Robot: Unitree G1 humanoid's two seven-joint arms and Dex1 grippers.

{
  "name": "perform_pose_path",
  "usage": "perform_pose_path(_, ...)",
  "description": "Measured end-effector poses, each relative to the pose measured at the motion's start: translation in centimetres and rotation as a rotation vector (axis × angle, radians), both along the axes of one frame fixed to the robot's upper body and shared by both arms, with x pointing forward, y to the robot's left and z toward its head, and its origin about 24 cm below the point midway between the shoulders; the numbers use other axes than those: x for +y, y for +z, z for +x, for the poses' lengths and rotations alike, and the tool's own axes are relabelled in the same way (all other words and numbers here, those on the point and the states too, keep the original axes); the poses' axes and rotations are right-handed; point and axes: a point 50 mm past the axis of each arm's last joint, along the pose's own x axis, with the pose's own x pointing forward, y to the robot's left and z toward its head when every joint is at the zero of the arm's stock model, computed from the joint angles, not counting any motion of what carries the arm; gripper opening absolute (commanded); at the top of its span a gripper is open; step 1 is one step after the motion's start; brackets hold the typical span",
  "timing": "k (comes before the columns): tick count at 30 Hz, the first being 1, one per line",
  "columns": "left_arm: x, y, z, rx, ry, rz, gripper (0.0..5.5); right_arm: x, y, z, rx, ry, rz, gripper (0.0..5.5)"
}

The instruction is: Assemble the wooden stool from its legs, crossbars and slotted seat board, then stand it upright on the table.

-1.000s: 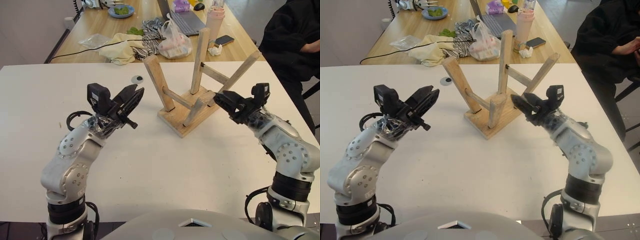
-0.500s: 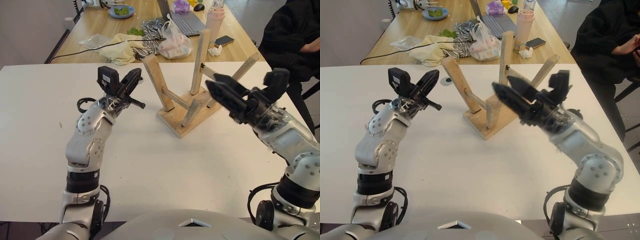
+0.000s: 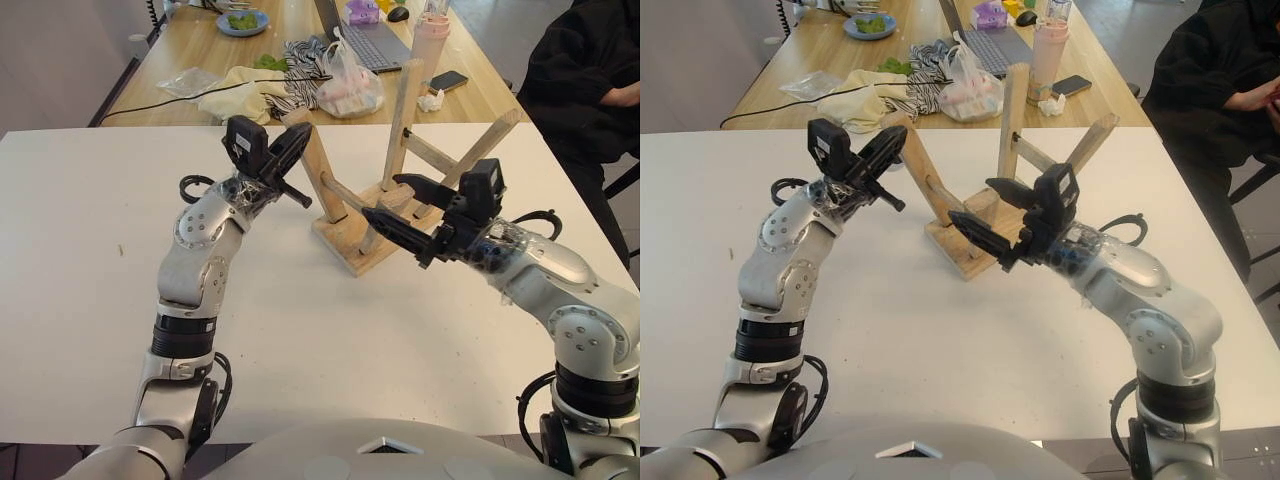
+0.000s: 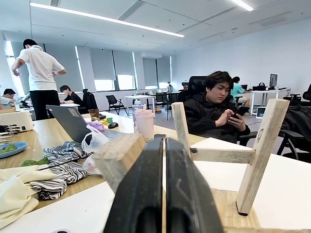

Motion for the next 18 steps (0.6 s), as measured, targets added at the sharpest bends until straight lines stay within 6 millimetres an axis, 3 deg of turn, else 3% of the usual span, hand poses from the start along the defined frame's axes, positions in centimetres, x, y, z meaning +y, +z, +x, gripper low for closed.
perform_pose_path(8,-3.4,1.1,0.8,-0.045,-0.106,-0.009,0.0,0.2,0.0,0.2,-0.007,0.005,-0.022,2.82)
perform_pose_path(10,-4.3,-1.5,1.7,0.13,-0.128,0.02,0.0,0.3,0.1,0.3,-0.011,0.007,-0.022,2.69)
perform_pose_path(11,-4.9,-4.8,1.8,0.299,-0.158,0.059,0.0,0.4,0.1,0.3,-0.009,0.011,-0.025,2.67)
perform_pose_path(18,-7.5,-6.1,2.0,0.366,-0.245,0.089,0.0,0.7,-0.3,0.6,0.019,0.013,-0.064,2.65)
